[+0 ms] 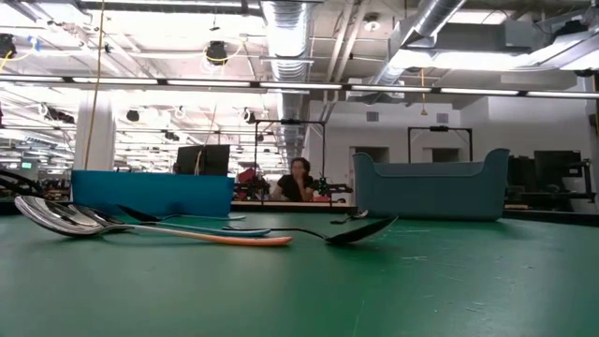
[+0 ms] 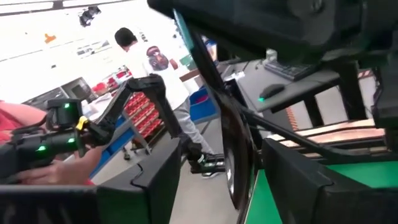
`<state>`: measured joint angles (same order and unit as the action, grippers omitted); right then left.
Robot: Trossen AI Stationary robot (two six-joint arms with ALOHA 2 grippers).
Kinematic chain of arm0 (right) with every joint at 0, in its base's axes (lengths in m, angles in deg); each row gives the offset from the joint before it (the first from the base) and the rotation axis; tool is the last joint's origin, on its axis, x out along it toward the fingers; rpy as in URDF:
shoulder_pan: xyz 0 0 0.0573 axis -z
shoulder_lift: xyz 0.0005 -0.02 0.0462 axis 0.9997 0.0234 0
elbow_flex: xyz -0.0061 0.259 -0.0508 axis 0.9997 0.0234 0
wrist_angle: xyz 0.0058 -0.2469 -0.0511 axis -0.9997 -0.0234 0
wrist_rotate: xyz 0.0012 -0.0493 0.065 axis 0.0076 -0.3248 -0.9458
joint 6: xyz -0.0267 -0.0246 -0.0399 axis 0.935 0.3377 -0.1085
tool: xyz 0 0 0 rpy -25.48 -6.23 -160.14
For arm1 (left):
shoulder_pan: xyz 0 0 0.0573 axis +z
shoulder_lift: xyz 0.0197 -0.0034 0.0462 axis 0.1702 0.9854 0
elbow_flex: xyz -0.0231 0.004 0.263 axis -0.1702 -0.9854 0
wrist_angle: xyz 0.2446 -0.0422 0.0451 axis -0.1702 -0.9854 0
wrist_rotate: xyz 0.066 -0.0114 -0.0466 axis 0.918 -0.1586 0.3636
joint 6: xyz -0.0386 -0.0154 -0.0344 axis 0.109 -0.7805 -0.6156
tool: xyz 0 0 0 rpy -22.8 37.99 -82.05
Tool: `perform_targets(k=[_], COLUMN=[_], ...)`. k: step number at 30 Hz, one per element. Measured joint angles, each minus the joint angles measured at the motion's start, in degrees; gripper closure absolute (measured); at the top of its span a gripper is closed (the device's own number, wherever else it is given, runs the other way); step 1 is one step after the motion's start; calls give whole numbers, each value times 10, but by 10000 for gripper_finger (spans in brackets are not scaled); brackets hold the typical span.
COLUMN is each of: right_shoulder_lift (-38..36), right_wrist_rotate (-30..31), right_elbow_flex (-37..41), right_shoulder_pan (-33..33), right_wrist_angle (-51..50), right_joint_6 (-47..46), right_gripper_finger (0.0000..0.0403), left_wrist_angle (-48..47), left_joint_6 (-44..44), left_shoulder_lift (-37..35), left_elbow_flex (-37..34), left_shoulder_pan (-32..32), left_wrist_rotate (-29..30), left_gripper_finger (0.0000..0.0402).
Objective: Sort silverware by color (type)
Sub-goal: Put the blue spoon into the yellow bin
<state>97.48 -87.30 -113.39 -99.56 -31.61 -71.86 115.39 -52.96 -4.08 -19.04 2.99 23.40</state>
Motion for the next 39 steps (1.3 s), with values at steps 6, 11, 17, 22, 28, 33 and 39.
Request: perform_targets(k=[6, 11, 17, 22, 28, 33, 39], right_shoulder_lift=[0, 0, 0, -5, -44, -103, -175], right_wrist_rotate=[-13, -32, -42, -45, -52, -41, 6], right_elbow_flex=[0, 0, 0, 0, 0, 1, 0], right_shoulder_pan=[0, 3, 12, 27, 69, 99, 104], right_wrist_angle=[-8, -8, -25, -77, -175, -233, -247], right_joint_6=[-2, 7, 29, 30, 33, 66, 124], right_gripper_finger=[196, 248, 324, 365, 385, 388, 388], left_wrist_angle=[-4, -6, -7, -21, -54, -91, -109], left_joint_6=[-9, -20, -25, -25, -30, -32, 3], left_shoulder_lift=[0, 0, 0, 0, -2, -3, -3], left_elbow_flex=[0, 0, 0, 0, 0, 0, 0], left_shoulder_pan=[-1, 0, 0, 0, 2, -1, 0], left_wrist_rotate=[-15, -32, -40, 6, 49, 69, 115], left_gripper_finger=[401, 401, 401, 401, 401, 400, 399])
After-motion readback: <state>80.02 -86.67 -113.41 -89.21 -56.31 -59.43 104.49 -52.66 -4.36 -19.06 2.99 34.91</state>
